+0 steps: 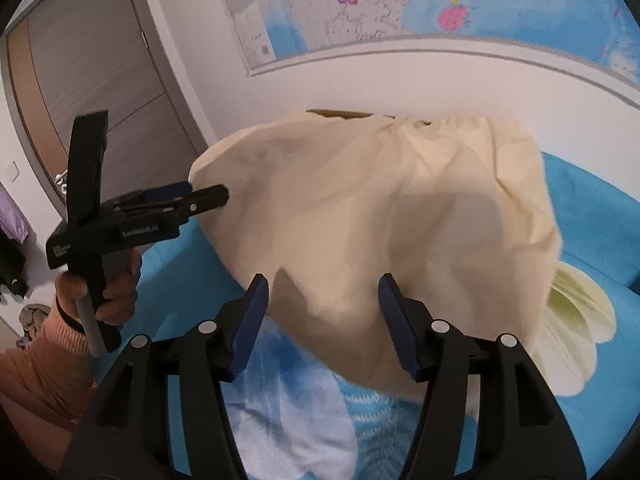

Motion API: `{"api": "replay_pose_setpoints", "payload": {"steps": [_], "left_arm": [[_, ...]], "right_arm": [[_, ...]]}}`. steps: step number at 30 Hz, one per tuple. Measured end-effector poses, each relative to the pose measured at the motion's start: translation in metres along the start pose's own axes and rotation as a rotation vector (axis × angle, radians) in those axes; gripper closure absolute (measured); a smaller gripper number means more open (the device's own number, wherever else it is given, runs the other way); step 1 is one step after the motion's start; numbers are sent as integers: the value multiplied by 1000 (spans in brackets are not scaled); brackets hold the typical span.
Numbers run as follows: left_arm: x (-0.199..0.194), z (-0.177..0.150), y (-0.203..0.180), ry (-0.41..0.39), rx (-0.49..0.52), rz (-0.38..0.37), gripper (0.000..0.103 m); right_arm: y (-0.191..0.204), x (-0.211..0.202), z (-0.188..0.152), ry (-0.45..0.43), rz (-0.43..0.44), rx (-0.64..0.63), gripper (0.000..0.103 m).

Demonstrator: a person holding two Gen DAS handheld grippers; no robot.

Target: Fold large clothes

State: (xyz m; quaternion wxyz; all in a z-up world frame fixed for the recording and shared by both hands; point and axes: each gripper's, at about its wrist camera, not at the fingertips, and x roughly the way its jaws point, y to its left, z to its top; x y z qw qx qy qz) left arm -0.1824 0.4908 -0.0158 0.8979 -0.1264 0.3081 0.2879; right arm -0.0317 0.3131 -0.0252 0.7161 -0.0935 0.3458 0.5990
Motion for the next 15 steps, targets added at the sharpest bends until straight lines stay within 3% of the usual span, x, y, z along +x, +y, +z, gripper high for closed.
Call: {"api": "replay_pose_setpoints", "payload": {"steps": [4, 11, 15], "left_arm": [[-16, -13, -7, -16, -14, -20, 8], [-44, -45, -34, -32, -42, -21, 7], [-55, -61, -43, -13, -71, -40, 7]], "right_arm": [[3, -18, -10, -46, -29, 5, 42], [16, -43, -32, -108, -95, -23, 7], [25, -52, -46, -111, -132, -44, 6]]}}
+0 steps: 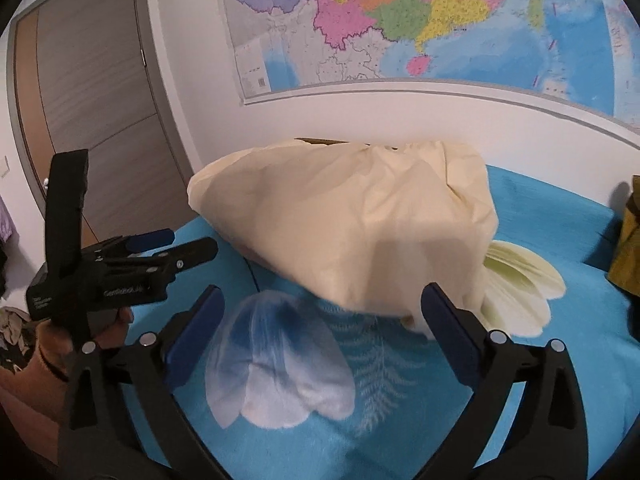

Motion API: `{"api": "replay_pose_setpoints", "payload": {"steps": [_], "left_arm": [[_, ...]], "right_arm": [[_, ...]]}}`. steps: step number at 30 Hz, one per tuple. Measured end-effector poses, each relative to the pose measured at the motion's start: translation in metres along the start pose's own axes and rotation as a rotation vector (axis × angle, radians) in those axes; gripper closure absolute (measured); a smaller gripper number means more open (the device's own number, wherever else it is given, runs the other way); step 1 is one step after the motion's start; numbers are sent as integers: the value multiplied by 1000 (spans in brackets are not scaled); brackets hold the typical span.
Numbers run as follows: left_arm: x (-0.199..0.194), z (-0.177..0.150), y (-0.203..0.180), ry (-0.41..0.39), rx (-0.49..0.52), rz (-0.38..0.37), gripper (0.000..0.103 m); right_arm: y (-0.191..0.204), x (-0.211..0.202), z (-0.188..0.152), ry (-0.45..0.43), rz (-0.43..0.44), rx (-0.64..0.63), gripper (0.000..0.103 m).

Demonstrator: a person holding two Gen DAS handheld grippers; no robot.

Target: Fold large clothes

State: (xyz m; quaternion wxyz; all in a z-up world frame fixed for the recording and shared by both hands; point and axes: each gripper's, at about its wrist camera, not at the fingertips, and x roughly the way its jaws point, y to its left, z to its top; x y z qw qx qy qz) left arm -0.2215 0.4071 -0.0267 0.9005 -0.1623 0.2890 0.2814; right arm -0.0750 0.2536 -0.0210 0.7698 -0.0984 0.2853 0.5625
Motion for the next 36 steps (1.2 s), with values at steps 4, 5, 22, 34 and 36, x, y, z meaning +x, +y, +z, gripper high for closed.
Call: {"api": "replay_pose_setpoints", "payload": {"steps": [4, 5, 22, 34, 36], "left_arm": [[-8, -11, -4, 21, -41, -10, 7], [-11, -14, -7, 26, -40, 0, 7], [-46, -31, -27, -24, 10, 100, 7], [-54, -37, -35, -36, 32, 114, 7], [-55, -38, -35, -38, 36, 115, 7]], "right_arm": [[4, -10, -12, 4, 4, 6, 6], [5, -13, -15, 3, 1, 9, 6], [12, -46, -39, -33, -15, 26, 6], [16, -50, -45, -32, -8, 31, 6], [14, -50, -45, -31, -7, 39, 6]]}}
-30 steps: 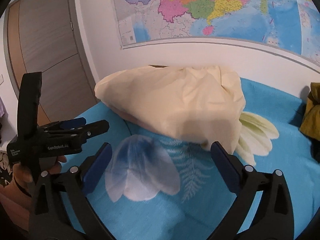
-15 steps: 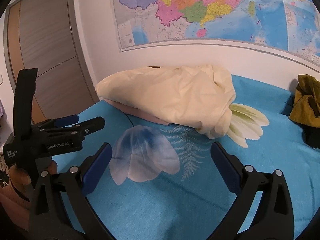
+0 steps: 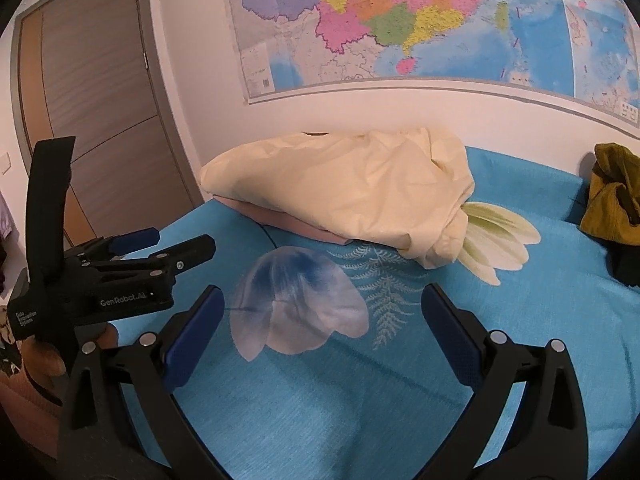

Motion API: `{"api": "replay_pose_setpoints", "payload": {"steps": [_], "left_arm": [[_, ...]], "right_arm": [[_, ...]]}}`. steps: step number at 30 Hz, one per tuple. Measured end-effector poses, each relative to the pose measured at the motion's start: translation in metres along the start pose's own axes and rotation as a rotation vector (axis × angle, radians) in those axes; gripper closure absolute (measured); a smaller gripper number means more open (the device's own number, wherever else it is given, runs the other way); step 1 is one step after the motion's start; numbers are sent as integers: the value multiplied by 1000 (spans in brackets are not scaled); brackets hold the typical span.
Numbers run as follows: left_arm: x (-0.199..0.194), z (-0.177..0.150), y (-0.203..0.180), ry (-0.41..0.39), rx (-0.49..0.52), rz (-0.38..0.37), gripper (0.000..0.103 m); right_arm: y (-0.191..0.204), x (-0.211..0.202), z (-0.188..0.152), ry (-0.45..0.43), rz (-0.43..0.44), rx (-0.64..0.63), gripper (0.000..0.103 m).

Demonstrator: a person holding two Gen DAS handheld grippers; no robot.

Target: Fold large clothes

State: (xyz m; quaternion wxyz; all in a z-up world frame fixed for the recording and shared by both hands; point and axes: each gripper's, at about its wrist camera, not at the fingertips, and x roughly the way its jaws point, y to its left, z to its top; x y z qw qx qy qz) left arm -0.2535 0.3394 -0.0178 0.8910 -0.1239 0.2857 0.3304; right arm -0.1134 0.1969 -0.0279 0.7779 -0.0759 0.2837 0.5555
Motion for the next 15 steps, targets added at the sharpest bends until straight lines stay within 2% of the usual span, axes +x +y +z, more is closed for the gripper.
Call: {"api": "replay_pose_setpoints", "payload": {"steps": [15], "left_arm": [[-8, -2, -12, -19, 36, -9, 7]], "right_arm": [[-6, -5, -3, -6, -8, 25, 6]]}}
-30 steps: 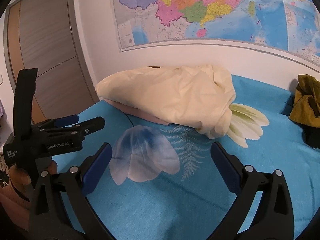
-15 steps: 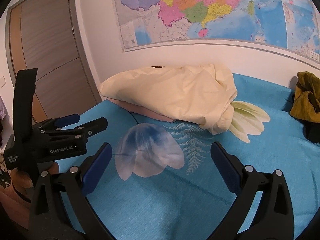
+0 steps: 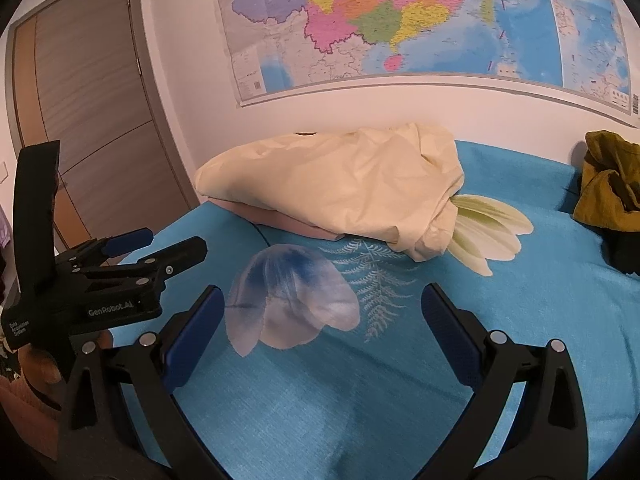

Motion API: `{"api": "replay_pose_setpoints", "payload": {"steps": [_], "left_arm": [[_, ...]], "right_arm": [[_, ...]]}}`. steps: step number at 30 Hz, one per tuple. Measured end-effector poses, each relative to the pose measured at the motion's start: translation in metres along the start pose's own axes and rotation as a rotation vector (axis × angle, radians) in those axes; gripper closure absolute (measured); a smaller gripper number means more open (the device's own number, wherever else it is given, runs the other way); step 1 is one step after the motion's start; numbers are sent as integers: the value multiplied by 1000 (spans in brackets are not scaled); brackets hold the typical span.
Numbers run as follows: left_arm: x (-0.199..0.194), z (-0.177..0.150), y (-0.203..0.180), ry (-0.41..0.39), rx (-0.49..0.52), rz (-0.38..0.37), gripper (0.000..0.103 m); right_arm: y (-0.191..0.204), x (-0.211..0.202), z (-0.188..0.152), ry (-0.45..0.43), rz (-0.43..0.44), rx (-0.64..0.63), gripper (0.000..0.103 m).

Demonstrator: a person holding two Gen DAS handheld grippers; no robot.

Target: Fold large clothes

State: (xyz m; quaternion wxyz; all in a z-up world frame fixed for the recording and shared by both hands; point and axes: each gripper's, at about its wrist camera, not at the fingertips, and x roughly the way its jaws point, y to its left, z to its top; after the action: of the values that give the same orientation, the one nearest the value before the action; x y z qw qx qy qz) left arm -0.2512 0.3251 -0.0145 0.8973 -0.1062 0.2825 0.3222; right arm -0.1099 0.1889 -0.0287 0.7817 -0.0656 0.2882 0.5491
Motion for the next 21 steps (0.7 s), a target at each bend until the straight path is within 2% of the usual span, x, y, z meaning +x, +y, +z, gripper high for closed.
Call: {"api": "replay_pose_setpoints", "payload": {"steps": [21], "left_arm": [[-2, -3, -3, 1, 5, 6, 7]], "right_arm": [[-1, -2, -2, -3, 1, 8, 6]]}}
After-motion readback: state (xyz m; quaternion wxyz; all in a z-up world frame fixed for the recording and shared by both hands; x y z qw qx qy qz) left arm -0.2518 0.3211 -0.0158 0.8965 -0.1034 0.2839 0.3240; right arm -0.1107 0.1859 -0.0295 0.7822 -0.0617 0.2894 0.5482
